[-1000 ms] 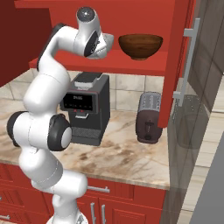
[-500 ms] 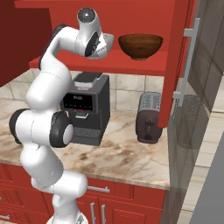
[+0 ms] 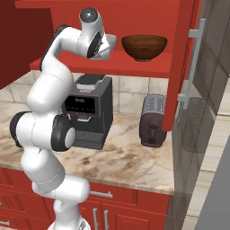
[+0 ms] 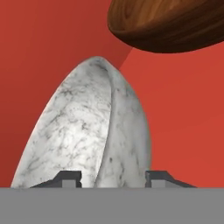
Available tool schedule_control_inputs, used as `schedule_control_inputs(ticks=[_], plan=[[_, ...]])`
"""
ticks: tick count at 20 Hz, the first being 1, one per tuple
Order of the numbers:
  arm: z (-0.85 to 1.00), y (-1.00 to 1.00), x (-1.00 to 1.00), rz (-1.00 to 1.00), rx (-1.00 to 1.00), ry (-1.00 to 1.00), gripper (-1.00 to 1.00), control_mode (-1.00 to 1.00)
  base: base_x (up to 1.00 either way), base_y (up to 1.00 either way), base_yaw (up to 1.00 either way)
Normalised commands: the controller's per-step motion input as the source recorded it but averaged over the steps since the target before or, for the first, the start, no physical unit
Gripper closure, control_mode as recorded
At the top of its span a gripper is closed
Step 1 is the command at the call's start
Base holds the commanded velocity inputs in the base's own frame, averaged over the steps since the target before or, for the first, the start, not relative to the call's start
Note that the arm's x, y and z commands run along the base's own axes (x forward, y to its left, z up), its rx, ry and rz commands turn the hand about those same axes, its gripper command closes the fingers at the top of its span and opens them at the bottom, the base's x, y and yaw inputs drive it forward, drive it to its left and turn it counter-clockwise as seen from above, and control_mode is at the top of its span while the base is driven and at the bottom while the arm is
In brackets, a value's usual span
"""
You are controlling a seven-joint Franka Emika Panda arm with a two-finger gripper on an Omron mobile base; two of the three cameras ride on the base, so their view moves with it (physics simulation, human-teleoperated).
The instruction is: Move the bowls from the cabinet to the plates on the dining table.
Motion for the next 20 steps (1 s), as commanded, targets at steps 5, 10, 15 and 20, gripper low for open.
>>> schedule_control_inputs(ticks=[5,10,15,20], plan=[[0.00,0.00,0.00,0.00,0.00,0.00,1.00,-1.00,0.00,0.00,0.00],[0.00,0.00,-0.01,0.00,0.00,0.00,1.00,-1.00,0.00,0.00,0.00],[0.02,0.00,-0.21,0.00,0.00,0.00,1.00,-1.00,0.00,0.00,0.00],[0.04,0.00,-0.34,0.00,0.00,0.02,1.00,-1.00,0.00,0.00,0.00]])
